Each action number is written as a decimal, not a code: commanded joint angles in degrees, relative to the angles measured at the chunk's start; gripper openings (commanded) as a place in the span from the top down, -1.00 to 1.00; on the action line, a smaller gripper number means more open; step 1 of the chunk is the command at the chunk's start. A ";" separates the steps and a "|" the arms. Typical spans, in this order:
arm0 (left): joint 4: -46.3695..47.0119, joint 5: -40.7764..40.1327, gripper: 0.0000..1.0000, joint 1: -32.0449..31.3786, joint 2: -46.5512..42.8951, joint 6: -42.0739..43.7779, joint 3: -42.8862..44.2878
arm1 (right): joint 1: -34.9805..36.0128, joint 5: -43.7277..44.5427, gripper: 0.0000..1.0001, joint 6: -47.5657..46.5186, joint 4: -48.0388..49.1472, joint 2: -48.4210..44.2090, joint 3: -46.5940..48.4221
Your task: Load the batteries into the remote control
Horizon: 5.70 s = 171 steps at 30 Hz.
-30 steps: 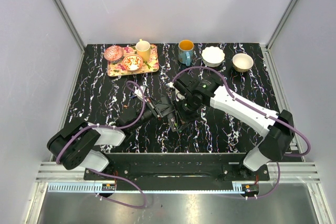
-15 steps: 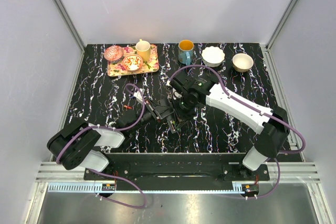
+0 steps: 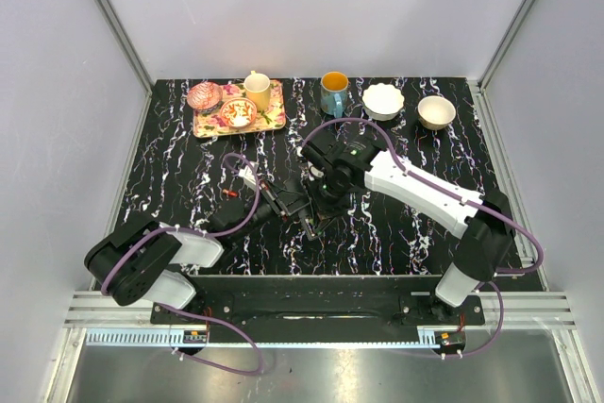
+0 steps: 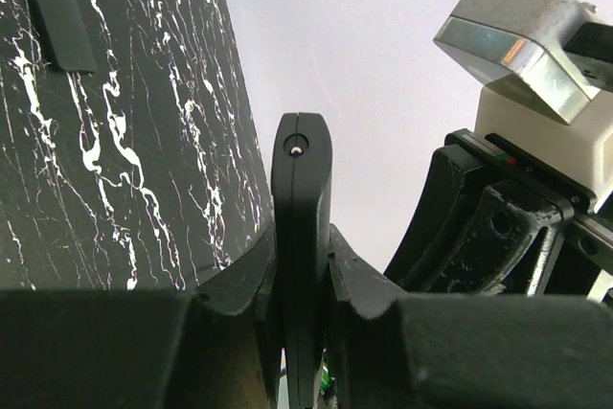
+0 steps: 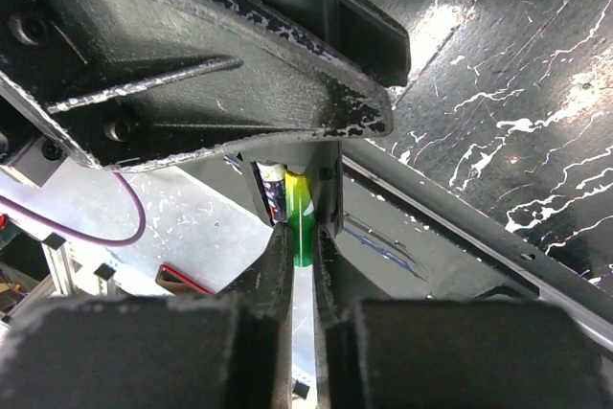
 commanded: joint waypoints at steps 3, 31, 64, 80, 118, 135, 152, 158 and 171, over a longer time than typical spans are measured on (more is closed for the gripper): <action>8.38 -1.17 1.00 -0.88 -3.27 -2.36 0.17 | -0.16 6.17 0.66 -0.14 0.26 0.98 1.60; 7.50 -2.40 1.00 -1.32 -2.30 -2.36 -0.27 | 0.02 6.52 0.32 1.62 0.44 0.45 4.32; 1.88 3.31 1.00 -0.18 -5.55 -6.05 1.75 | -0.16 11.55 -0.99 2.95 51.92 -42.26 -39.43; -1.02 6.83 1.00 0.61 -4.68 -8.33 6.50 | -0.42 4.06 -0.87 2.58 72.15 -51.66 -56.05; -1.64 5.95 1.00 -0.01 -8.10 -9.83 6.24 | -2.27 1.78 -0.29 5.14 77.25 -46.84 -58.52; 0.12 5.78 1.00 -0.45 -8.28 -10.35 6.06 | -6.31 -3.14 -0.06 10.06 83.05 -42.71 -59.31; 0.82 5.51 1.00 -0.71 -8.46 -10.00 5.71 | -6.93 -5.87 0.33 12.52 85.17 -39.89 -59.31; 0.30 5.34 1.00 -0.71 -8.89 -9.04 5.71 | -6.93 -7.27 0.70 14.54 85.34 -38.93 -59.66; -4.89 5.25 1.00 -0.71 -10.39 -5.79 5.89 | -7.36 -8.59 -0.19 19.19 84.90 -38.57 -57.56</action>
